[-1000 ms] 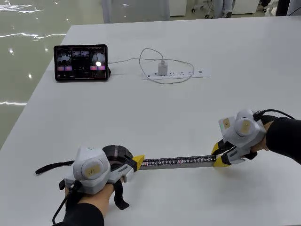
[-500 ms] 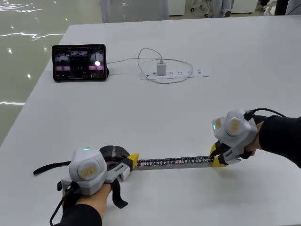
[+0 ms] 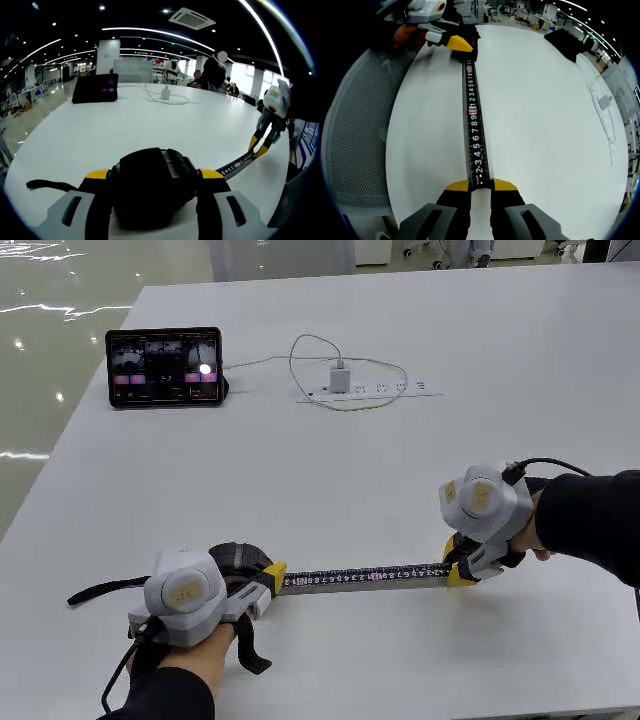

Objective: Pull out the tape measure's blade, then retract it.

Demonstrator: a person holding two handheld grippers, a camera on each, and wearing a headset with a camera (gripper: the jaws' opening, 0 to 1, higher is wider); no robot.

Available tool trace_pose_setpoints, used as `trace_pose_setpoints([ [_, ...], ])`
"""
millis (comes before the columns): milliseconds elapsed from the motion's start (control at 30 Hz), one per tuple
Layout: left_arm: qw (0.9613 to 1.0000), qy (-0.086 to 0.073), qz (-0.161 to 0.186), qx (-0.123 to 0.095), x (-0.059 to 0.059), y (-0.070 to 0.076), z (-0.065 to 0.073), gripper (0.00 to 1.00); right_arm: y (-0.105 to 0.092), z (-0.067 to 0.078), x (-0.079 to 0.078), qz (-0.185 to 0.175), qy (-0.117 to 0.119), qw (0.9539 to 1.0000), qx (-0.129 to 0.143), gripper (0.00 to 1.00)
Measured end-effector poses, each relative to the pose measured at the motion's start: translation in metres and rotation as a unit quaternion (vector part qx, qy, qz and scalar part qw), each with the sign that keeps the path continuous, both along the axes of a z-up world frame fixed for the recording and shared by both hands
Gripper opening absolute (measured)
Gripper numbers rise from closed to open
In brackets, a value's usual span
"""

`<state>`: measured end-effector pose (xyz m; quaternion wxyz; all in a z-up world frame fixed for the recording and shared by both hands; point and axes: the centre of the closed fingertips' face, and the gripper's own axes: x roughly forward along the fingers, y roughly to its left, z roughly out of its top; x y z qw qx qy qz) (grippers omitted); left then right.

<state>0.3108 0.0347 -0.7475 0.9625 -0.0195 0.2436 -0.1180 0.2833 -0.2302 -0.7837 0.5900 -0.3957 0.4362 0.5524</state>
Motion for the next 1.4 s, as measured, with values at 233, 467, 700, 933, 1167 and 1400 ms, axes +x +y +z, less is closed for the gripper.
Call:
trace_pose_setpoints([
  [233,1.0000,0.002,-0.007,0.006,-0.0001,0.0003,0.0002,0.63,-0.0021,0.0002,-0.0003,0.022,0.003,0.9997,0.008,0.10],
  [467,0.9999,0.004,-0.010,0.008,-0.0005,0.0006,0.0000,0.61,0.0000,-0.0003,-0.0008,0.014,0.002,0.9999,0.002,0.10],
  [700,0.9999,0.003,-0.010,0.007,-0.0004,0.0002,-0.0001,0.62,0.0014,-0.0004,-0.0006,0.011,0.001,0.9999,-0.005,0.11],
  [933,0.9999,0.003,-0.011,0.007,-0.0009,0.0001,0.0000,0.62,0.0031,-0.0006,0.0001,-0.004,0.000,0.9999,-0.016,0.11],
  [1167,0.9999,0.001,-0.011,0.006,-0.0012,-0.0001,0.0001,0.62,0.0036,0.0000,0.0004,-0.024,0.003,0.9997,0.006,0.10],
  [1400,0.9999,0.000,-0.011,0.007,-0.0013,-0.0001,0.0003,0.62,0.0069,-0.0006,-0.0005,-0.025,0.002,0.9995,-0.019,0.11],
])
